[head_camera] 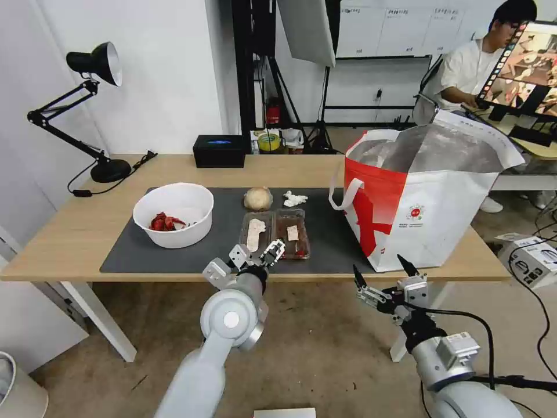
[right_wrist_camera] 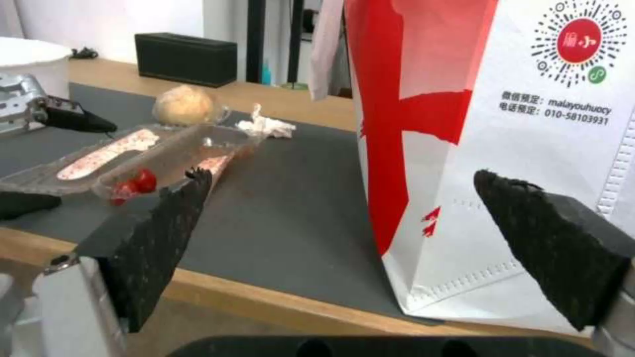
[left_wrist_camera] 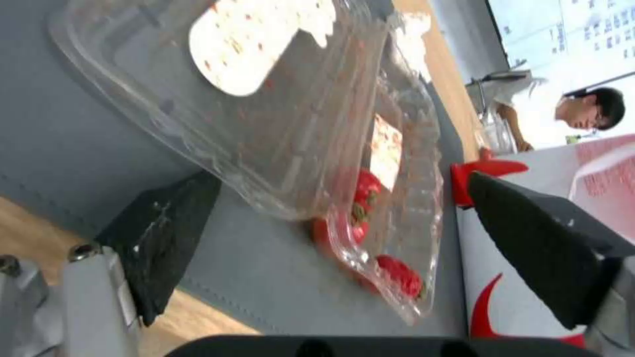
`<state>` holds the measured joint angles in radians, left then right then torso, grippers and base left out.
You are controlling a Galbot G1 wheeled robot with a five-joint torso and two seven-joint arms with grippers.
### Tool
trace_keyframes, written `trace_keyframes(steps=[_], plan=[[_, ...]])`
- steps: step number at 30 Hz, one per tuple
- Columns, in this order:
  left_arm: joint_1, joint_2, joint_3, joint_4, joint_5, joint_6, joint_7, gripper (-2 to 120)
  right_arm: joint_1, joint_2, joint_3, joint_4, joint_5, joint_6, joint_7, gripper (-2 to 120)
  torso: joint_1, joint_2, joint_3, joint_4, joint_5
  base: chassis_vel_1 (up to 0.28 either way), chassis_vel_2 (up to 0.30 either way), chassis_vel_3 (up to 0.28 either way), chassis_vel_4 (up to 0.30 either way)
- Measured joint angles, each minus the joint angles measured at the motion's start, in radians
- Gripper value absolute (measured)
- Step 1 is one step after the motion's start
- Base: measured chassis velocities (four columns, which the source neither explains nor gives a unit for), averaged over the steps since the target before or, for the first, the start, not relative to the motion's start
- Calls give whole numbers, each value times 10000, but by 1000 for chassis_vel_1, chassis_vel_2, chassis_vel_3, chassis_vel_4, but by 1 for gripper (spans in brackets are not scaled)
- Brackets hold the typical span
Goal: Pick up the trash from the table and place it into the takeout bag.
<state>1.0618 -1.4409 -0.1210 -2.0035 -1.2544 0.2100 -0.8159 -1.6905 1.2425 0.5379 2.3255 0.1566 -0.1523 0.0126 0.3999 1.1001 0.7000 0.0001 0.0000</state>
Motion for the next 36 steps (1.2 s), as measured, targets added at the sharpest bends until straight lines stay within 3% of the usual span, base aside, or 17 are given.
trace_keyframes(steps=[36], plan=[[-366,544,-340,-681,-104,-557,1038,100,-78,-2,-8,-6,-102,116,-67,100,0,-1,1,-1,1,0,0,0,0]])
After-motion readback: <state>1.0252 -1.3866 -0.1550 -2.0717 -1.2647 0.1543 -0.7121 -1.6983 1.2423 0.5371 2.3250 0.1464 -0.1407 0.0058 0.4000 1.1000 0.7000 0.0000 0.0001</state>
